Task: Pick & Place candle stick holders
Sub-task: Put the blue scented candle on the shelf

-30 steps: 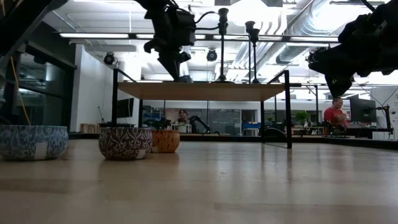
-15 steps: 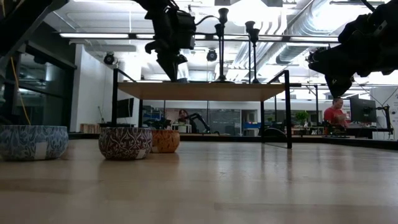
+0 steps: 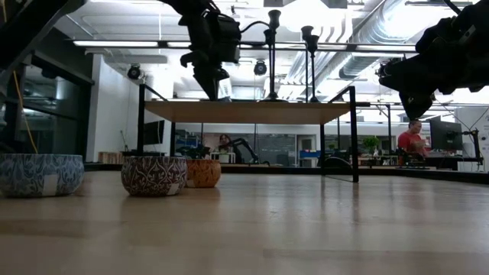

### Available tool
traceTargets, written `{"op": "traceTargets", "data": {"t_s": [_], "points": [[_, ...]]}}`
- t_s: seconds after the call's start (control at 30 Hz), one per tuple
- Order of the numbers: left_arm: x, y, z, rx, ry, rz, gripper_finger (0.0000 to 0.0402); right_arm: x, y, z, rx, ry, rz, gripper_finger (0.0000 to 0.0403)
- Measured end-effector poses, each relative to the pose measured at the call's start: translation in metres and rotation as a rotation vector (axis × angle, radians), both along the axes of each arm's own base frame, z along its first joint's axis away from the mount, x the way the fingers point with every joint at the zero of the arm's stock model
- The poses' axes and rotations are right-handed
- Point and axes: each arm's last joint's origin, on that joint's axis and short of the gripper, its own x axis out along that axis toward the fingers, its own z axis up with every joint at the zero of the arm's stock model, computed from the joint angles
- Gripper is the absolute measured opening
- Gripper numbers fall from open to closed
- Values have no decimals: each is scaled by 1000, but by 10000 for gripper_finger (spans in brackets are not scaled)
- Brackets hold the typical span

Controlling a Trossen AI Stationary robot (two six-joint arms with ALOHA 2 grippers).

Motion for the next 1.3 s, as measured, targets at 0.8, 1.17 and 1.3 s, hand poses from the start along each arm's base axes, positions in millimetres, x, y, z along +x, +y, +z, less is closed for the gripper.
{"op": "traceTargets", "data": {"t_s": [0.8,1.17,1.3], "points": [[0,0,0,-19,-10,7,1,0,0,0,0,0,0,98],[1,-1,0,-26,-19,4,67,0,0,0,0,0,0,98],[0,0,1,-10,-13,13,81,0,0,0,0,0,0,98]]}}
